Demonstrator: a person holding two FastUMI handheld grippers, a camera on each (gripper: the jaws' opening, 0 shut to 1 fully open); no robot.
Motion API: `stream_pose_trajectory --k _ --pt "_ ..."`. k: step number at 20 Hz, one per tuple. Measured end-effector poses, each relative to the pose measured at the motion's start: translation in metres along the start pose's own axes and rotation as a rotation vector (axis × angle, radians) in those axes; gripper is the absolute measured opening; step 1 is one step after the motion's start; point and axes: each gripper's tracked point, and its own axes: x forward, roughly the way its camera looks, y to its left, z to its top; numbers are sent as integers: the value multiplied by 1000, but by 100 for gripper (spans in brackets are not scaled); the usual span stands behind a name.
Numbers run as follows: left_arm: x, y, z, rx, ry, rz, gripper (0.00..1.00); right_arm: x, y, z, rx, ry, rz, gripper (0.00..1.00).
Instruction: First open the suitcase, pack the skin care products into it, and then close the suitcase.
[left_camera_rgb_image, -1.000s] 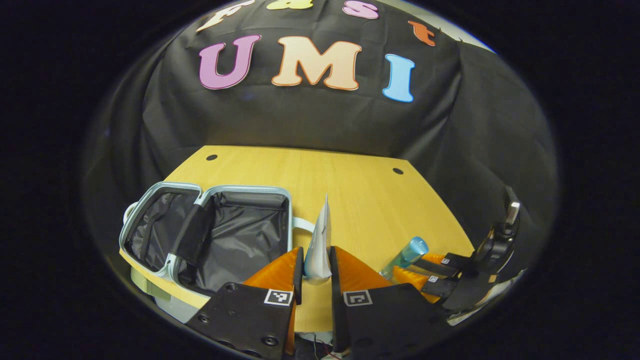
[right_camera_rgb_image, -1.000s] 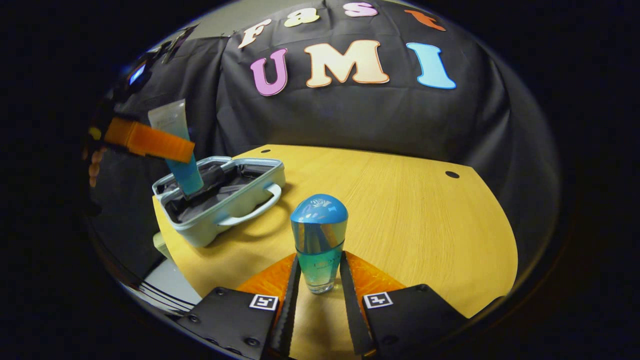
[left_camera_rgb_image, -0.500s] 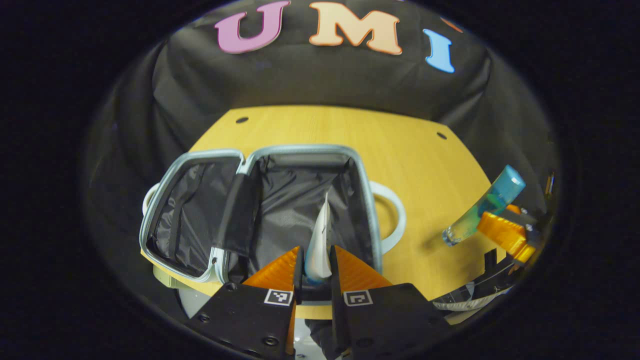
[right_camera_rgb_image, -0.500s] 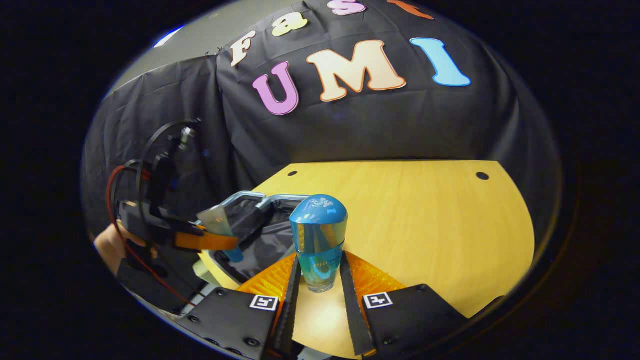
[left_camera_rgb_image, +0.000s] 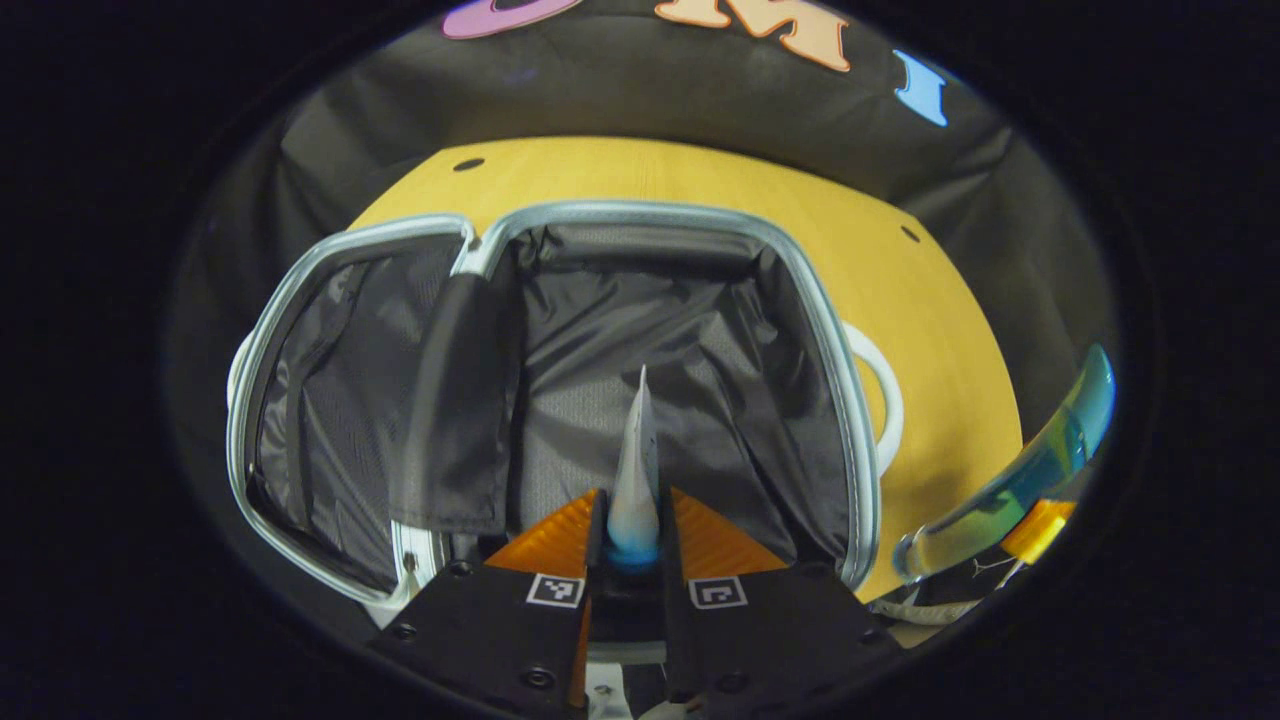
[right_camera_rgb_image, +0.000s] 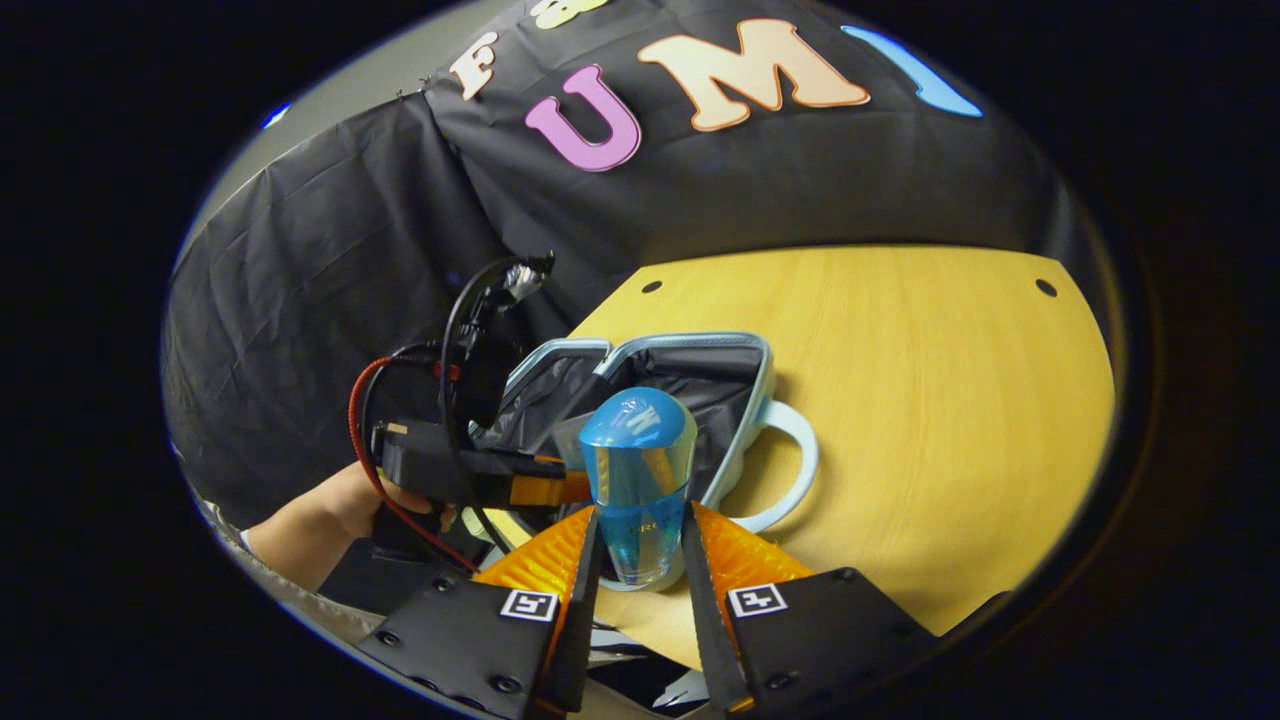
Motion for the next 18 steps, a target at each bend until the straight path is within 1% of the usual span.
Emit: stream_pose_trajectory --k 1,2,3,4,5,6,7,8,9,13,15,17,18 --pt "-1 -3 2 -27 -4 -38 37 6 3 -1 14 10 3 47" --pt "-6 -2 6 -44 -30 -54 57 13 7 -3 28 19 2 47" --pt "-11 2 12 -47 -52 -65 77 20 8 -5 43 26 0 45" --pt "-17 6 20 -43 -81 -68 97 26 8 -8 56 34 -4 47" --pt "-25 11 26 -39 -111 -78 93 33 7 -10 70 44 -14 47" --pt "-35 14 33 -34 -129 -97 94 41 5 -13 80 54 -32 47" --pt "-42 21 39 -34 -154 -109 94 50 4 -17 83 73 -52 44" --pt "-50 30 45 -37 -170 -111 94 58 1 -22 86 95 -77 44" --pt "-56 41 51 -43 -188 -102 94 64 -3 -28 92 114 -102 47" --pt "-71 98 56 -75 -214 -46 94 84 -5 -38 114 131 -166 47" --pt "-76 128 57 -107 -222 -23 94 87 -5 -38 133 125 -182 47" --pt "-80 156 56 -145 -228 4 94 89 3 -29 160 95 -180 46" --pt "-81 173 57 -161 -228 31 94 95 6 -23 165 75 -179 55"
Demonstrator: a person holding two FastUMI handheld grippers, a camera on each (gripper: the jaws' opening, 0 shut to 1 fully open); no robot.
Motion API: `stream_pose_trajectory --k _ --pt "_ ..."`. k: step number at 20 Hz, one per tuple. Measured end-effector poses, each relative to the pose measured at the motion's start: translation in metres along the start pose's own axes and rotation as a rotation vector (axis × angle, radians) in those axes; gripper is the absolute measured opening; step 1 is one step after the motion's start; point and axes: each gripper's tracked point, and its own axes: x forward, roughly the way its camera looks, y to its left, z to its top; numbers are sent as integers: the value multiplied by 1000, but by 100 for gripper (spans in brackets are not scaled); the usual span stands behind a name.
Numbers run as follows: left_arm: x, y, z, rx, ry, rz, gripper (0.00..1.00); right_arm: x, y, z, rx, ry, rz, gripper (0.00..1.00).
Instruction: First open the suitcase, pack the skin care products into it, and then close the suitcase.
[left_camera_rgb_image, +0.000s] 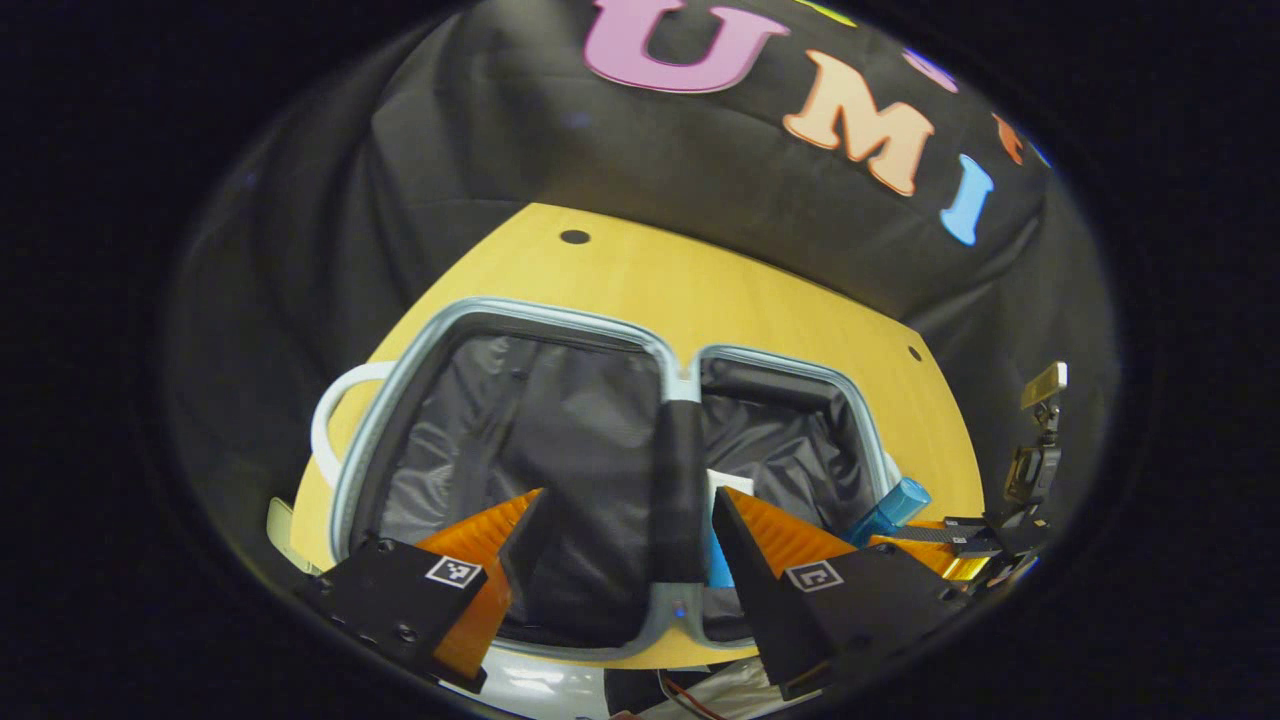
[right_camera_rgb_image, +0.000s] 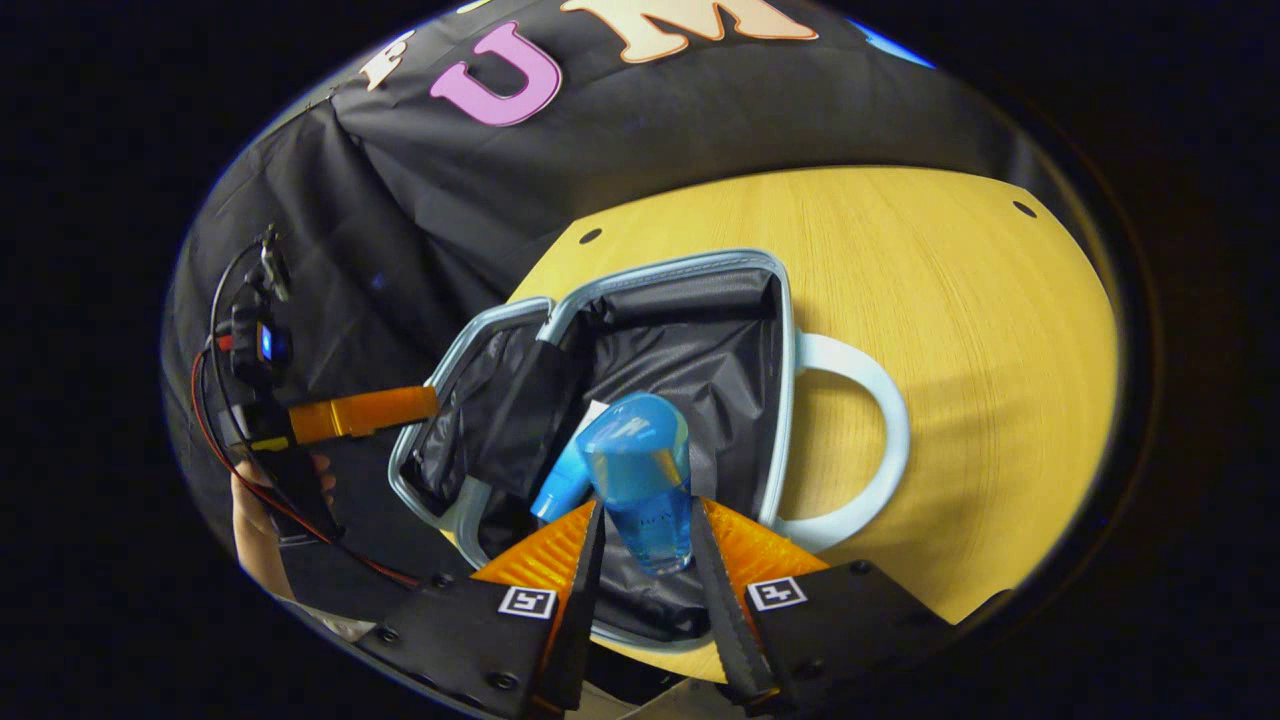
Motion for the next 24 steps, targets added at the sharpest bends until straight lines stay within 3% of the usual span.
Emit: stream_pose_trajectory --k 1,2,3,5,6,7,9,14,16,19,24 --pt "1 15 1 -8 -1 23 95 1 3 2 -1 -16 0 49" --pt "0 29 4 -16 -6 40 95 1 4 7 -7 -29 -8 67" --pt "-3 43 7 -26 -13 52 95 2 4 10 -13 -44 -17 79" --pt "-5 69 19 -47 -44 79 91 -4 6 18 -17 -80 -25 86" --pt "-5 83 24 -62 -59 97 94 -5 6 22 -16 -102 -29 84" --pt "-6 97 30 -83 -71 118 94 -7 7 28 -14 -125 -33 92" --pt "-6 128 40 -128 -89 151 95 -12 7 38 -16 -166 -46 96" --pt "17 194 44 -189 -65 216 95 -27 1 68 -23 -273 -105 97" --pt "33 206 41 -214 -39 191 95 -32 -5 73 -15 -289 -126 97" --pt "53 204 48 -285 -39 89 96 -35 -6 73 -13 -287 -142 97" --pt "47 206 54 -385 -53 5 84 -38 -8 75 -45 -287 -158 97"
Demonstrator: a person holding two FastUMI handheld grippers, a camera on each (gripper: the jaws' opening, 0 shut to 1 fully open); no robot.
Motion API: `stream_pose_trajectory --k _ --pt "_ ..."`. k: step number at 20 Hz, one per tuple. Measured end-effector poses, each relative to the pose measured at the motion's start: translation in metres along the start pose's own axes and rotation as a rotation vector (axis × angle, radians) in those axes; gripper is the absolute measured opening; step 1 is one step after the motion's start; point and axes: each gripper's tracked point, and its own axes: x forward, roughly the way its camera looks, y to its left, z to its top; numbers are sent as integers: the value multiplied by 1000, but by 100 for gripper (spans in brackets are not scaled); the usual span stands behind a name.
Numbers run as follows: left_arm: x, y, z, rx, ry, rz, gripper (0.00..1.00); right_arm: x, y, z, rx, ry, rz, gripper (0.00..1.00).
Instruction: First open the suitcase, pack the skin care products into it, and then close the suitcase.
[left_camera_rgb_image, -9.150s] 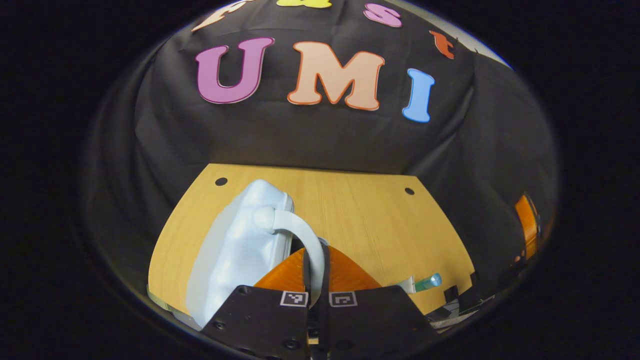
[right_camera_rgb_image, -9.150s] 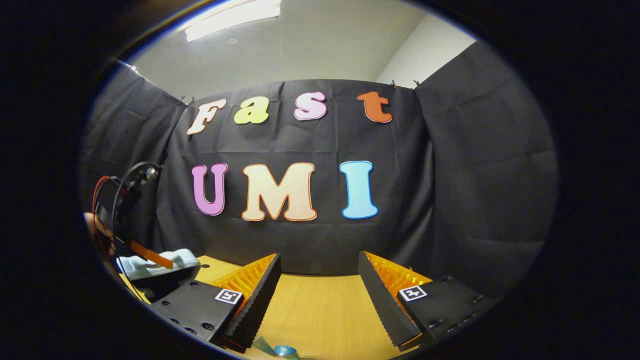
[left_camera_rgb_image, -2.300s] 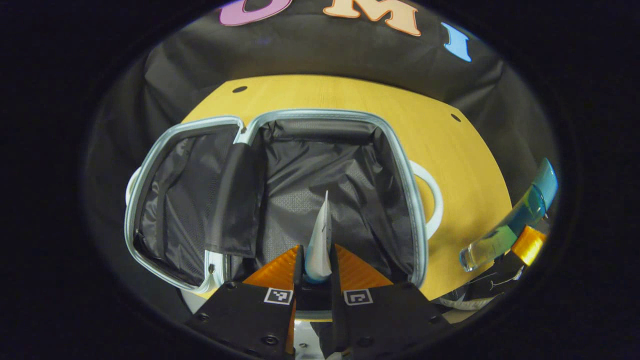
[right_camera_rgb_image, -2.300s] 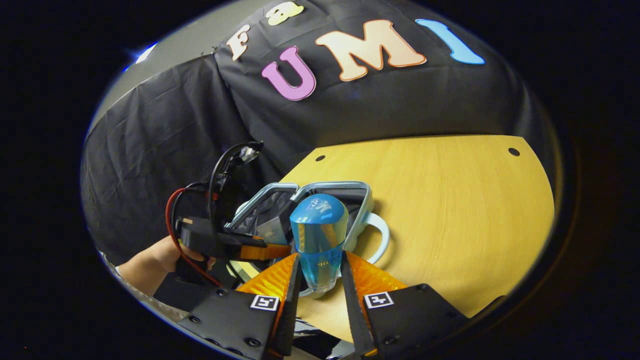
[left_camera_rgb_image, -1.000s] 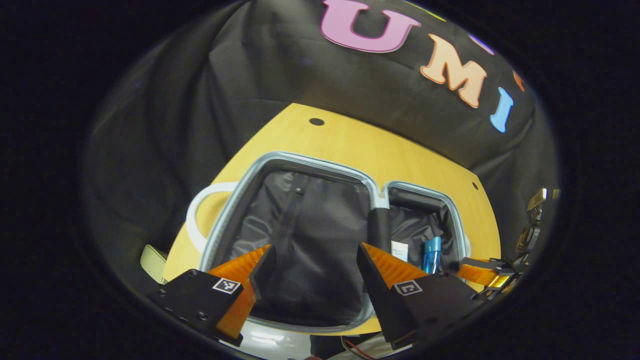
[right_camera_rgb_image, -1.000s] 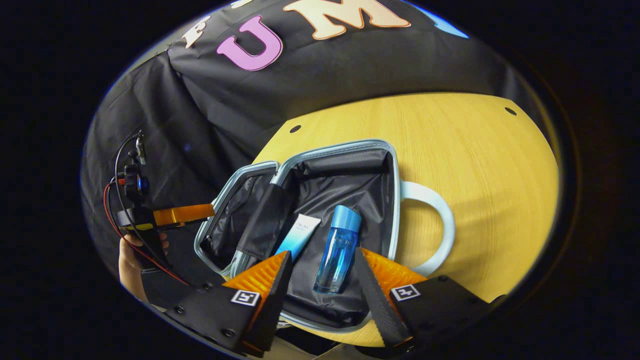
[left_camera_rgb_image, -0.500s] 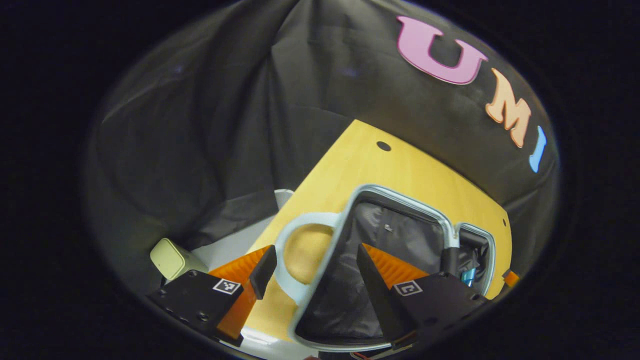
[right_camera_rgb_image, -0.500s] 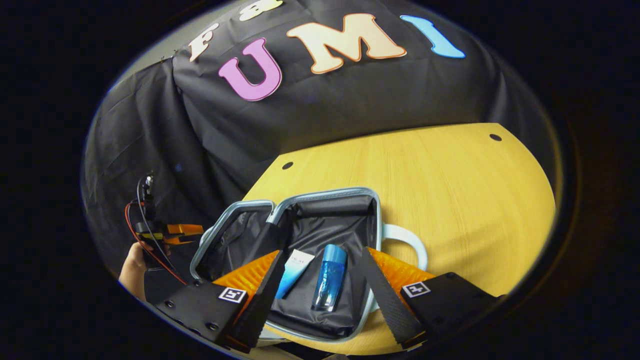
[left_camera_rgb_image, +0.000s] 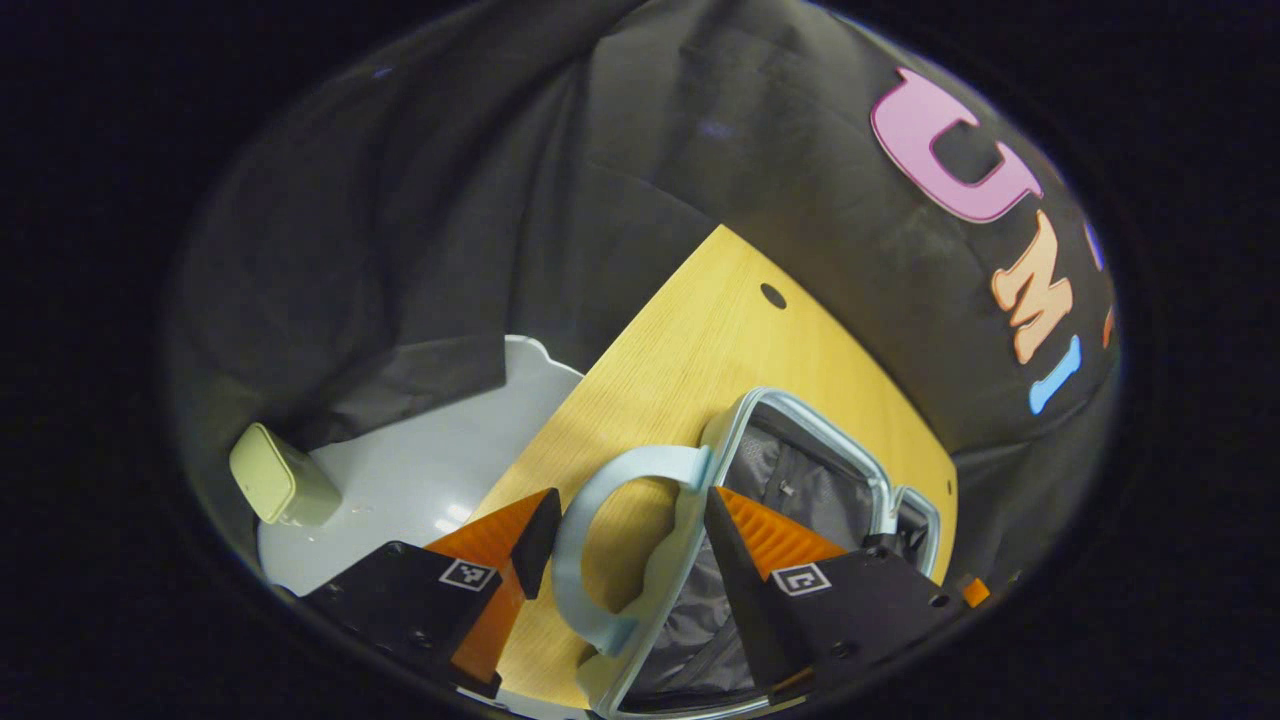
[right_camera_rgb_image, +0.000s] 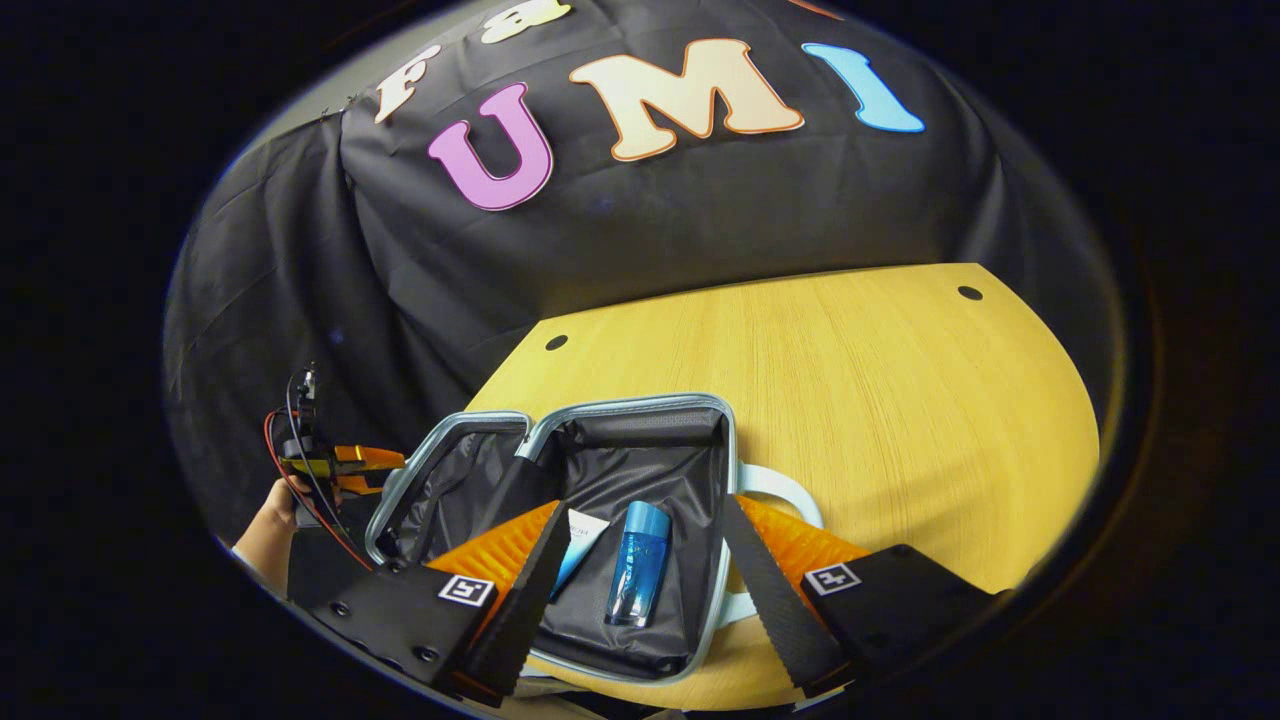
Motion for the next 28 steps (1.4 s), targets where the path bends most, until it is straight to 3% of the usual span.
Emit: stream_pose_trajectory --k 2,6,9,11,13,17,21,28 --pt "0 8 2 -20 -20 3 84 -1 -1 1 3 -2 -6 97" --pt "20 21 -19 -48 65 29 82 2 -4 -1 6 6 -14 97" --pt "31 36 -29 -35 107 99 42 0 -2 2 2 -5 -9 97" --pt "26 30 -25 -30 82 97 16 -4 -2 4 -15 -13 -3 97" --pt "13 22 -20 36 28 116 7 -7 -7 9 -24 -25 -1 97" --pt "-34 -17 7 164 -60 120 3 -17 -15 20 -23 -60 26 97" --pt "-84 -84 29 260 -168 79 3 -24 -27 21 -50 -66 81 97" --pt "-138 -195 12 463 -235 52 2 -46 -44 34 -49 -88 176 97"
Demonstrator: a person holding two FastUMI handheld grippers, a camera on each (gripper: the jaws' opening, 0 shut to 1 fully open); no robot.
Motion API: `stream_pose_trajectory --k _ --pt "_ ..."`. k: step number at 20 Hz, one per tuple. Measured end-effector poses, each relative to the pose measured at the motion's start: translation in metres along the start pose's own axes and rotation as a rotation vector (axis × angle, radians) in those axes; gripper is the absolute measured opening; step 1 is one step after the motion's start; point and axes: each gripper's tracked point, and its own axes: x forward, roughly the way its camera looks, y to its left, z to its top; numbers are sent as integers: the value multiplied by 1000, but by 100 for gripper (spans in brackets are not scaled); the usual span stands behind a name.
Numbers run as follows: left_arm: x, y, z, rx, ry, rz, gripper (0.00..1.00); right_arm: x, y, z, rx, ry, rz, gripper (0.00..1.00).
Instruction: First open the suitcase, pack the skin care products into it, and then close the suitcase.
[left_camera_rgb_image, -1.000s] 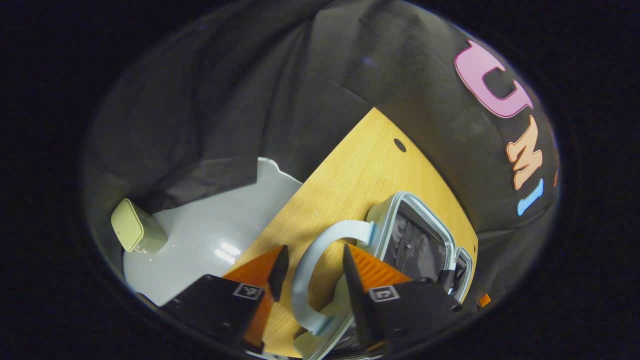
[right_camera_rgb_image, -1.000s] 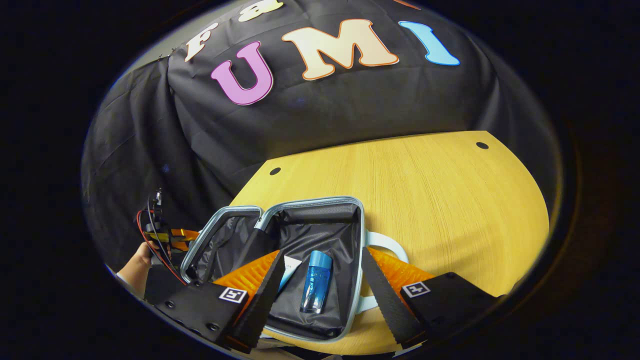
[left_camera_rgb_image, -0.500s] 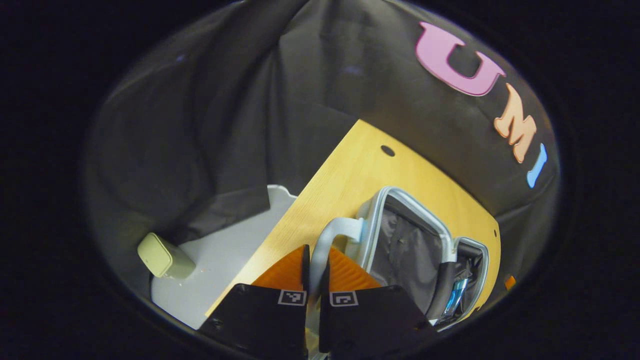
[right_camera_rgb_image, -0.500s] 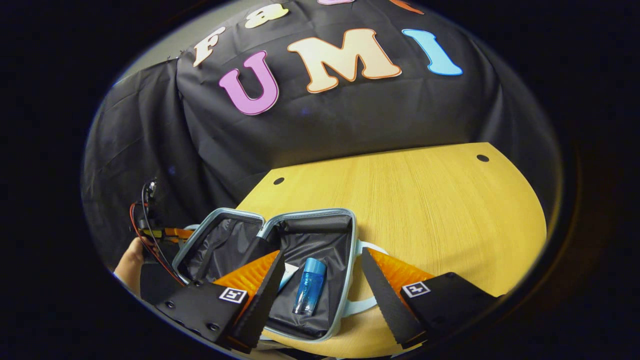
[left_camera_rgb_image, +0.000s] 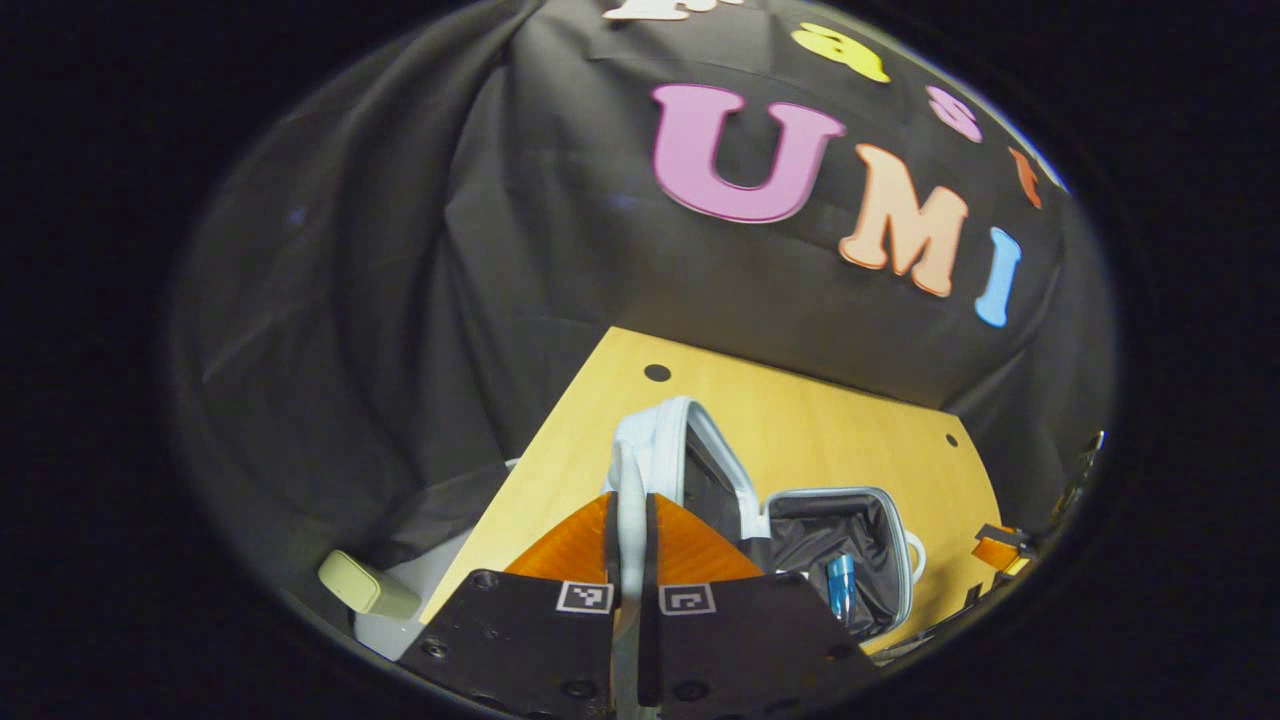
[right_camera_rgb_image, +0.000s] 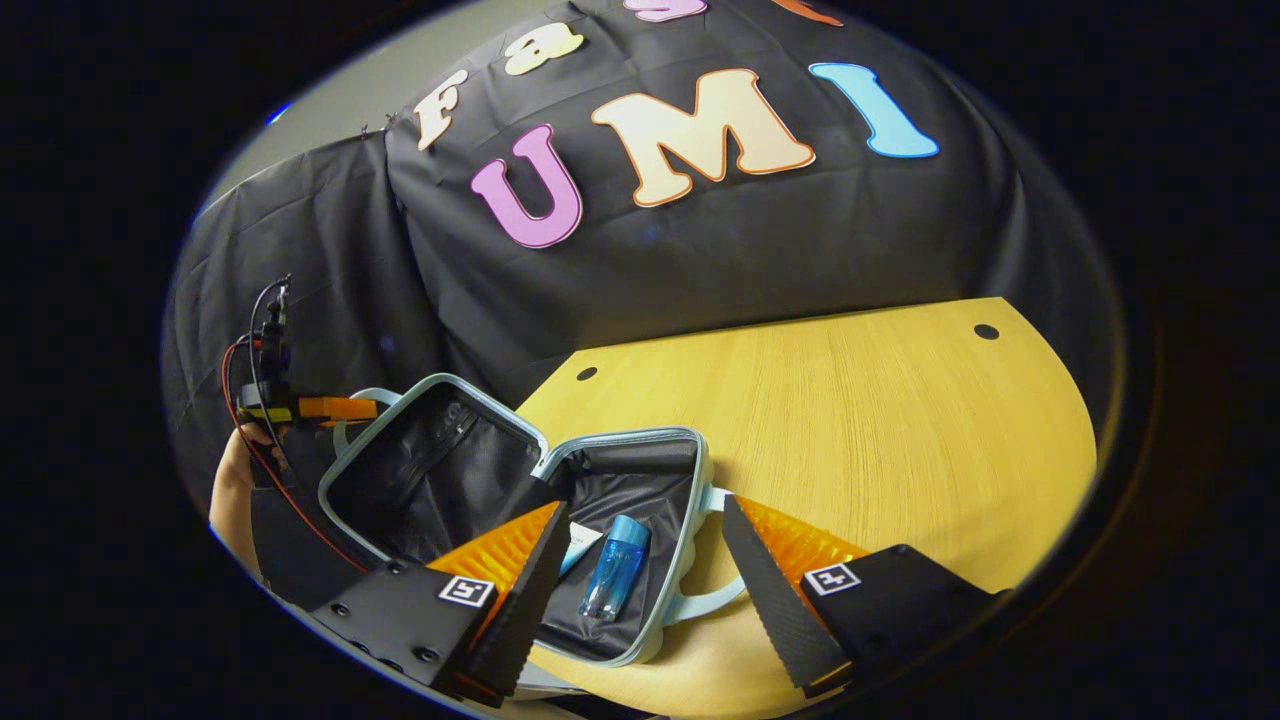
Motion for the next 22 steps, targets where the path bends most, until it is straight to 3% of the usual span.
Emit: stream_pose_trajectory --k 6,12,19,22 --pt "-25 -79 23 7 -57 -111 2 -20 -16 10 -18 -18 29 96" --pt "-26 -165 26 -1 -72 -271 2 -36 -40 15 3 -28 14 96" --pt "-18 -266 0 8 -17 -445 5 -56 -66 20 5 -43 -20 96" --pt "-15 -298 -14 28 0 -480 6 -67 -75 25 -4 -65 -37 96"
